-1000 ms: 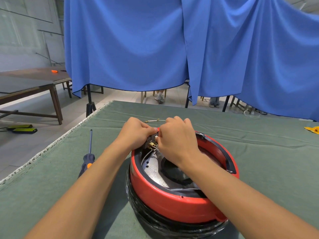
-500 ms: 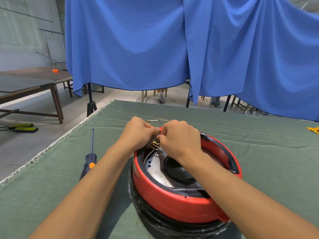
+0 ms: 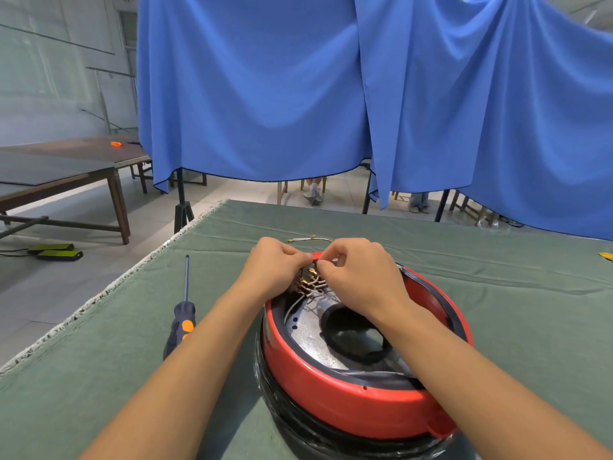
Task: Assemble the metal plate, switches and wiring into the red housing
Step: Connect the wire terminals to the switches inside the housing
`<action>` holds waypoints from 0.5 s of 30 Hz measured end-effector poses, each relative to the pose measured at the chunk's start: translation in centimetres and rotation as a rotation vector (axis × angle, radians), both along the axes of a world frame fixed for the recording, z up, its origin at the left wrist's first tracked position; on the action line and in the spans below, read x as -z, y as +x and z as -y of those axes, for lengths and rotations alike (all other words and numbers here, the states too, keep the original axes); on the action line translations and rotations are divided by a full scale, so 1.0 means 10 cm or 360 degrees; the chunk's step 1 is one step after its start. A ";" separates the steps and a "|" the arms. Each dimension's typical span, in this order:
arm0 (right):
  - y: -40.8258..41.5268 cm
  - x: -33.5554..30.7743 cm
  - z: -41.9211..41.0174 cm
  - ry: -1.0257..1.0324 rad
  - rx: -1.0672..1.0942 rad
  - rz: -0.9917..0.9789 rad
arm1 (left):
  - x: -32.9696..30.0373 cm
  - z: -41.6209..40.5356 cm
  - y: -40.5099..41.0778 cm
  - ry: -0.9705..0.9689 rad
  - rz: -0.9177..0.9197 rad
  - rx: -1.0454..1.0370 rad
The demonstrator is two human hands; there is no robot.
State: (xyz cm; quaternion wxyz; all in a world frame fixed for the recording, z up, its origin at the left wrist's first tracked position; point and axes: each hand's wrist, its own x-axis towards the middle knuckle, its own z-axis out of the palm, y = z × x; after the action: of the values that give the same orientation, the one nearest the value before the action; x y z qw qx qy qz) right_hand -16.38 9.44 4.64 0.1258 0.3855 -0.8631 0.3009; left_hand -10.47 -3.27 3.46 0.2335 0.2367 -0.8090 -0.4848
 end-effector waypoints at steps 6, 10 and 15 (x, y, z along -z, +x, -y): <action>0.12 0.00 0.02 0.0226 -0.0119 -0.0207 | 0.00 0.00 0.01 0.0080 -0.0036 0.0008; 0.11 0.01 0.03 0.0309 -0.0110 -0.0249 | 0.02 0.01 -0.01 0.0064 -0.0060 -0.0118; 0.10 0.01 0.02 0.0322 -0.0147 -0.0255 | 0.02 0.03 -0.03 0.0043 -0.0058 -0.0212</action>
State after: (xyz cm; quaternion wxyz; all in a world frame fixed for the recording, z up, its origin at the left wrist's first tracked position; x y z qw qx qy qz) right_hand -15.39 9.24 4.52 0.1409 0.4585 -0.8575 0.1861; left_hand -10.80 -3.54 3.23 0.2767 0.2843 -0.7805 -0.4832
